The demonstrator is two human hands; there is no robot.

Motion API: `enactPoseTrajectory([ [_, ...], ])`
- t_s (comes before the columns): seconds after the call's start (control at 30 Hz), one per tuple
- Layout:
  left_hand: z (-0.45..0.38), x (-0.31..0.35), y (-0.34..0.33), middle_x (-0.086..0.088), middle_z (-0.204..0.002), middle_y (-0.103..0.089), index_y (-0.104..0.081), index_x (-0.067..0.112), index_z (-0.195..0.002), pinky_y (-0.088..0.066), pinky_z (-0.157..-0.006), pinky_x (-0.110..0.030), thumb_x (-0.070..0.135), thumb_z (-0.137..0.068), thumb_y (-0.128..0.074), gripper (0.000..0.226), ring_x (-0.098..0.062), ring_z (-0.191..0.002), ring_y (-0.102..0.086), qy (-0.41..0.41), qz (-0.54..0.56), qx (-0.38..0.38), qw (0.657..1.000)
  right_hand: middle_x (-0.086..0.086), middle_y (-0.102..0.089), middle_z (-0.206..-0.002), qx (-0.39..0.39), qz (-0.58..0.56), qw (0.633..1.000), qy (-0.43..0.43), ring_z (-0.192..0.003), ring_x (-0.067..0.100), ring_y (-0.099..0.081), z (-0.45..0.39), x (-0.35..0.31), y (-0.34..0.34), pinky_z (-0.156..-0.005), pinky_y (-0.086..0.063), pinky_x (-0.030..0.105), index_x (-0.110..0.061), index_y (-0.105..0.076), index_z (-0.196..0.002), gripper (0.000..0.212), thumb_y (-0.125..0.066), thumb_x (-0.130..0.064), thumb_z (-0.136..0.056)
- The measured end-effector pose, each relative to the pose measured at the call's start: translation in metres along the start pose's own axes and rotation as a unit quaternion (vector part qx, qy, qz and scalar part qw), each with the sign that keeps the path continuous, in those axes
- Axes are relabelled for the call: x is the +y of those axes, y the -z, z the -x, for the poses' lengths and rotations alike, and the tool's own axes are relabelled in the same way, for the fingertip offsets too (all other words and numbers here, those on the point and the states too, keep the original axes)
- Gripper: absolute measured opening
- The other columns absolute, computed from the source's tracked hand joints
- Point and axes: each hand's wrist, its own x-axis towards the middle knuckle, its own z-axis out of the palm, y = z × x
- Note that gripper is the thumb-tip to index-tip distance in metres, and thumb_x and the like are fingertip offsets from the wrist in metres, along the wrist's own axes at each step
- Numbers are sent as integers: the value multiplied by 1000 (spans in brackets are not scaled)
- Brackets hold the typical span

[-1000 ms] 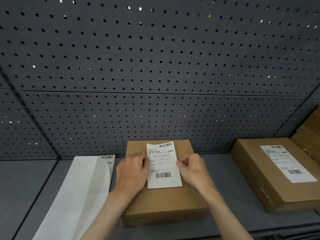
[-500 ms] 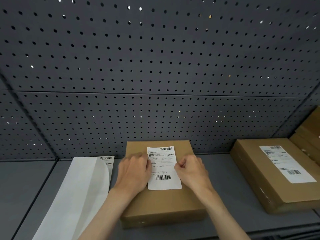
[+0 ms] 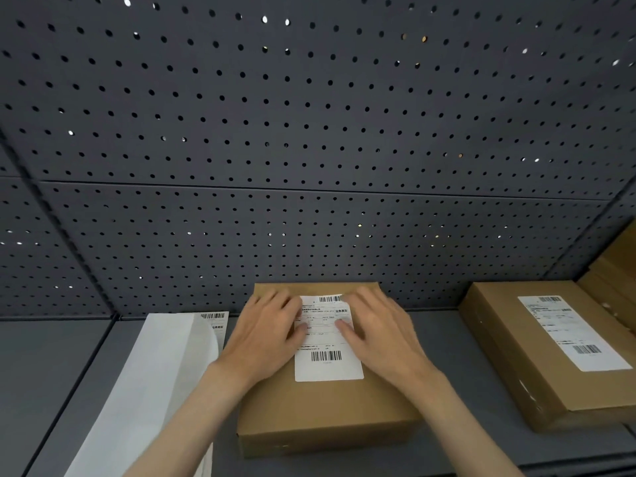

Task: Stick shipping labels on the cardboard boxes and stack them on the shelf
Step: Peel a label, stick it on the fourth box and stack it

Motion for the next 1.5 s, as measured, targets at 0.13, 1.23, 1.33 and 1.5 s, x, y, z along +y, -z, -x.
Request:
enactPoseTrajectory([
  [0.13,-6,-12,-3,4,-160,-39,-41,18,-151,-22,-121,-30,52,-101,-35,61,-12,-147,-33,-89,20,-98,991,-7,-19,-170,-145,2,983,116,-158,11,-12,-10,10,-14,-128,-14,37,-25,-29,-161,60,-33,-51,-107],
  [1.23,116,9,-7,3,-139,-60,-54,20,-140,-40,-113,-44,75,-28,-88,130,-20,-128,-56,457,622,49,634,-6,-67,-134,96,-504,734,-446,-120,14,-59,111,8,-10,-108,-42,33,-25,-69,-119,45,-87,-17,-79],
  [1.33,112,25,-7,3,-138,-60,-56,23,-138,-44,-109,-46,67,-40,-85,111,-23,-125,-59,483,644,46,592,5,-77,-103,62,-597,606,-522,-98,21,-68,106,0,-12,-85,-50,34,-7,-71,-114,82,-95,-49,-48],
  [1.5,109,44,-9,-10,-124,-71,-61,21,-132,-53,-93,-47,56,-19,-93,122,-34,-111,-68,485,690,46,536,14,-79,-96,73,-651,539,-529,-94,31,-71,102,-5,-11,-73,-52,35,6,-68,-122,70,-88,-27,-63],
])
